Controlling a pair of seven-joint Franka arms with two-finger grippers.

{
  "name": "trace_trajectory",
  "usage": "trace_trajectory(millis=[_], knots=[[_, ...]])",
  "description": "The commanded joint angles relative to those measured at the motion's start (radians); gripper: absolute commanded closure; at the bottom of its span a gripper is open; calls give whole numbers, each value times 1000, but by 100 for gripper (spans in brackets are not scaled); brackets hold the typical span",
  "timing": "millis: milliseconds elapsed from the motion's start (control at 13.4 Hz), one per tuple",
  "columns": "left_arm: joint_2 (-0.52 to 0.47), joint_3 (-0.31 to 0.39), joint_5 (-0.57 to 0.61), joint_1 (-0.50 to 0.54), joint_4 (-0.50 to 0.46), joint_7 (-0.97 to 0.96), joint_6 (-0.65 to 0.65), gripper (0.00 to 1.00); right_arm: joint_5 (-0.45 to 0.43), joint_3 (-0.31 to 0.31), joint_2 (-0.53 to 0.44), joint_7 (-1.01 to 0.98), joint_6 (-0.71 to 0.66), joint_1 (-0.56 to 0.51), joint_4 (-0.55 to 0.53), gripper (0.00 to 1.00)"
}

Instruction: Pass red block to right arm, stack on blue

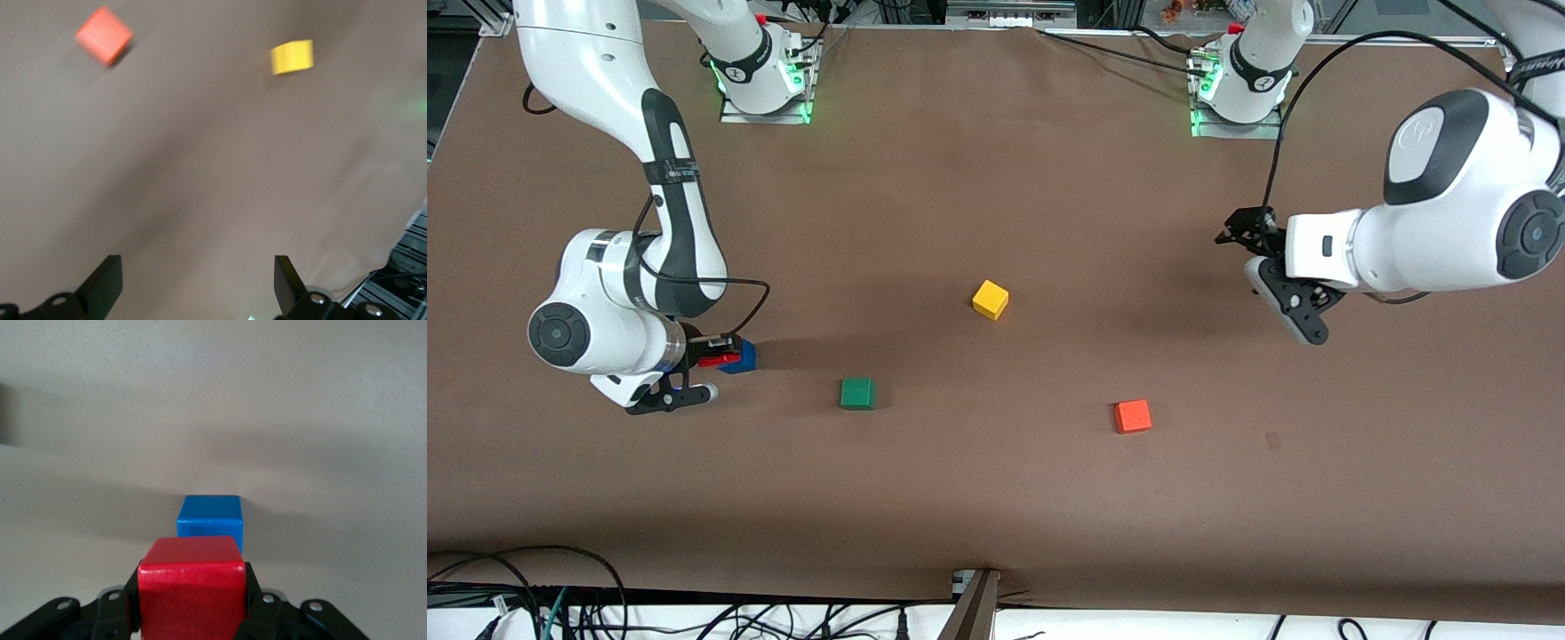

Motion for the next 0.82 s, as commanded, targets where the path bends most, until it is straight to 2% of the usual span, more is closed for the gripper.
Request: trace_trajectory(millis=[0,224,448,598,747], knots=[[-85,8,95,-3,1,-171,-60,0,-20,-9,-40,3,61,16,-77,81],[-154,-4,187,-4,9,-427,-106,0,-20,-9,-59,10,136,32,-148,81],[-170,-1,204,-6,88,-588,-220,0,-20,-17,-69,14,175,49,-182,81],[-193,25,204,-7,104,-601,-268,0,-22,-23,-72,14,178,50,-183,81],[-231,83,203,-35,83,-595,-232,0,-22,-28,-74,14,187,50,-189,81]])
